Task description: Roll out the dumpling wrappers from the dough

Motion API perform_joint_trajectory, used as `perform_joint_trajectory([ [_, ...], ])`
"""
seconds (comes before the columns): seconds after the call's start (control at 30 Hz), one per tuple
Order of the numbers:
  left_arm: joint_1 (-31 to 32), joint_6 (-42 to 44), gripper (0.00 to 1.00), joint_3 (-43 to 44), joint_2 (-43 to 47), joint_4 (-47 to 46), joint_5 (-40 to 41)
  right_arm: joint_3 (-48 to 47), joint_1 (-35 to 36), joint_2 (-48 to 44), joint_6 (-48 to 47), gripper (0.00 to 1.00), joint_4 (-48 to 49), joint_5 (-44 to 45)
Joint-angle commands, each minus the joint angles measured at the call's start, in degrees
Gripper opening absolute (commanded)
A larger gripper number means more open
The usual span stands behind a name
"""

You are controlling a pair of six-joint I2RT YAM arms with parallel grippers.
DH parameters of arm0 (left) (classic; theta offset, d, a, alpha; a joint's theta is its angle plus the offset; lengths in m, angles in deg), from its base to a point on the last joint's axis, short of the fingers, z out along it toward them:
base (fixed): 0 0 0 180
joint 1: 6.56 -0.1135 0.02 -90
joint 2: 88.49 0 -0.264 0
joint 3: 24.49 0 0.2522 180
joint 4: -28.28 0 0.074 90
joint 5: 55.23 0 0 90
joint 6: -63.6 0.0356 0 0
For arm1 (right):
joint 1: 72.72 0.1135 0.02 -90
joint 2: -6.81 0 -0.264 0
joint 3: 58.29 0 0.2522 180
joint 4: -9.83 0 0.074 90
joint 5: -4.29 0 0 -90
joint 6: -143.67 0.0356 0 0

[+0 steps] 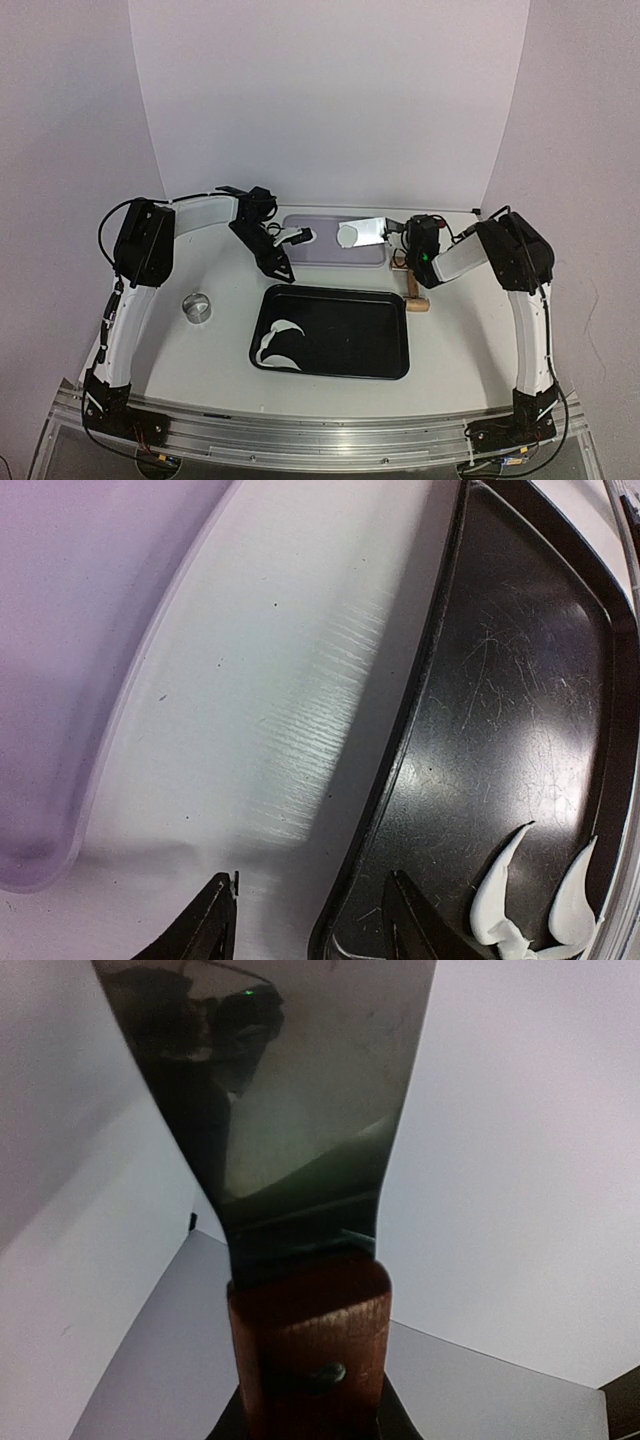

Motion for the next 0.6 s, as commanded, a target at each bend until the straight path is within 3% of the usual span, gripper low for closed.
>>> perform_joint_trajectory([
  [0.0, -0.2, -0.4, 0.5, 1.4, 4.7, 0.1, -0.5, -10.4, -0.6, -2.1, -11.7, 0.0, 3.3, 0.1],
  [0.33, -0.2, -0.4, 0.5, 1.3, 4.7, -0.2, -0.3, 4.4, -0.1, -1.1, -11.7, 0.0, 3.7, -2.3],
  [0.57, -0.5, -0.3, 0.5, 0.9, 5.0, 0.0, 0.1, -9.7, -0.6, -3.1, -14.4, 0.0, 6.3, -3.4],
])
